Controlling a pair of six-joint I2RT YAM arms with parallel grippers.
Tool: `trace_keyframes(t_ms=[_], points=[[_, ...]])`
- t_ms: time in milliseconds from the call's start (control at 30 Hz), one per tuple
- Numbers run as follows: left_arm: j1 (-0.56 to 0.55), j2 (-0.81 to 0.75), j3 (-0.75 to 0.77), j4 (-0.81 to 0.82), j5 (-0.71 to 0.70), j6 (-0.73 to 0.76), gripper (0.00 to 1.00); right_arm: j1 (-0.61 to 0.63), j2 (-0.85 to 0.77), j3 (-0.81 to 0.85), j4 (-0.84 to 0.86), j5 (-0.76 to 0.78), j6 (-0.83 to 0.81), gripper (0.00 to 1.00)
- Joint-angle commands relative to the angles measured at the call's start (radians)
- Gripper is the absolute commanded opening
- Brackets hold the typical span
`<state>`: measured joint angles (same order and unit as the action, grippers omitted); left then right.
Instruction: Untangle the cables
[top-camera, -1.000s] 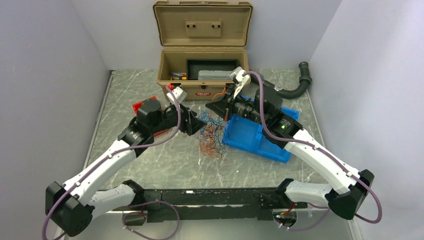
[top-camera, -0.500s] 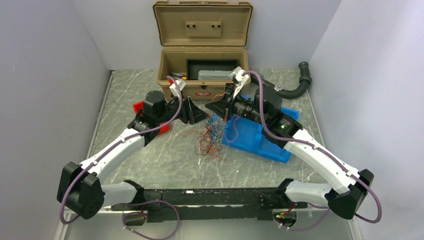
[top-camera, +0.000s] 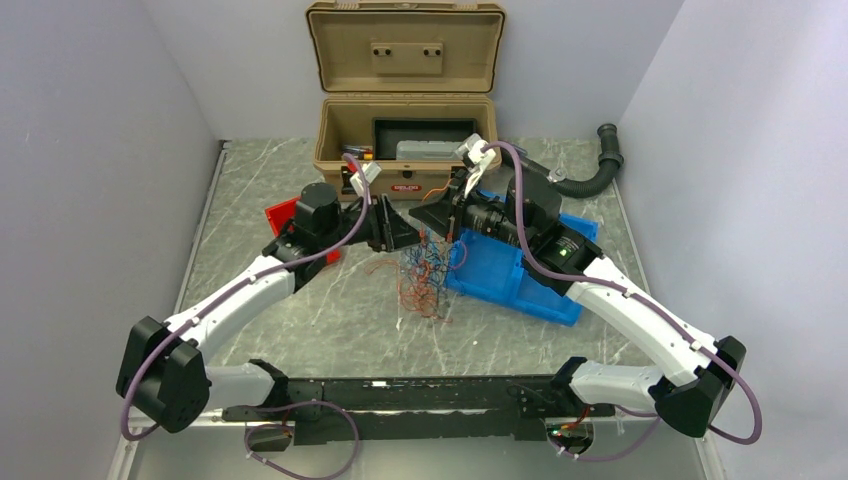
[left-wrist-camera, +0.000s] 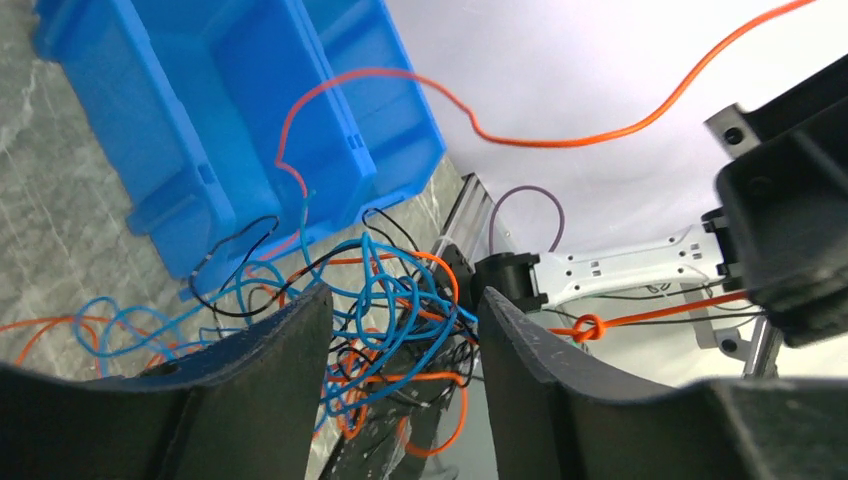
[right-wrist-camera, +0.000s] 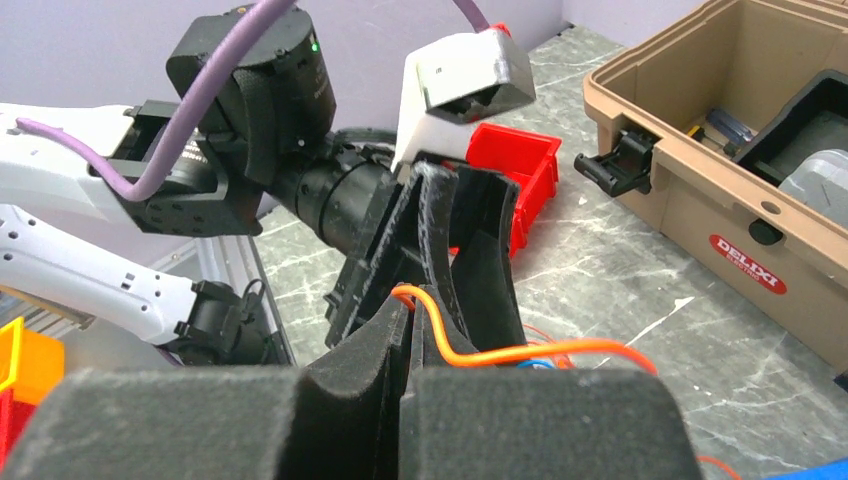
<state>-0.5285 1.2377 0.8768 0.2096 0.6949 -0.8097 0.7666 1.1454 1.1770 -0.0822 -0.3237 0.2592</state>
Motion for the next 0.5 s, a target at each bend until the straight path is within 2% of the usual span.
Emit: trace_keyframes(t_ms=[0, 67, 133, 167, 300, 467], points=[[-0.035, 0.008, 0.020, -0.049, -0.037, -0.018, 0.53, -0.001, -0.001, 0.029, 0.038, -0.008, 0.005, 0.00], [-0.036, 0.014, -0.001, -0.013, -0.035, -0.029, 0.34, -0.001, -0.002, 0.027, 0.040, -0.010, 0.006, 0.00], [-0.036, 0.022, -0.013, 0.026, -0.019, -0.040, 0.07, -0.001, -0.004, 0.028, 0.037, -0.009, 0.005, 0.00], [-0.036, 0.023, -0.016, 0.036, -0.012, -0.045, 0.00, -0.001, -0.007, 0.029, 0.032, 0.001, 0.004, 0.00], [-0.004, -0.019, -0.024, -0.022, -0.068, 0.002, 0.00, -0.002, -0.035, 0.034, -0.026, 0.117, -0.008, 0.00], [0.141, -0.107, -0.134, -0.092, -0.105, 0.050, 0.00, -0.009, -0.098, 0.064, -0.198, 0.503, 0.029, 0.00]])
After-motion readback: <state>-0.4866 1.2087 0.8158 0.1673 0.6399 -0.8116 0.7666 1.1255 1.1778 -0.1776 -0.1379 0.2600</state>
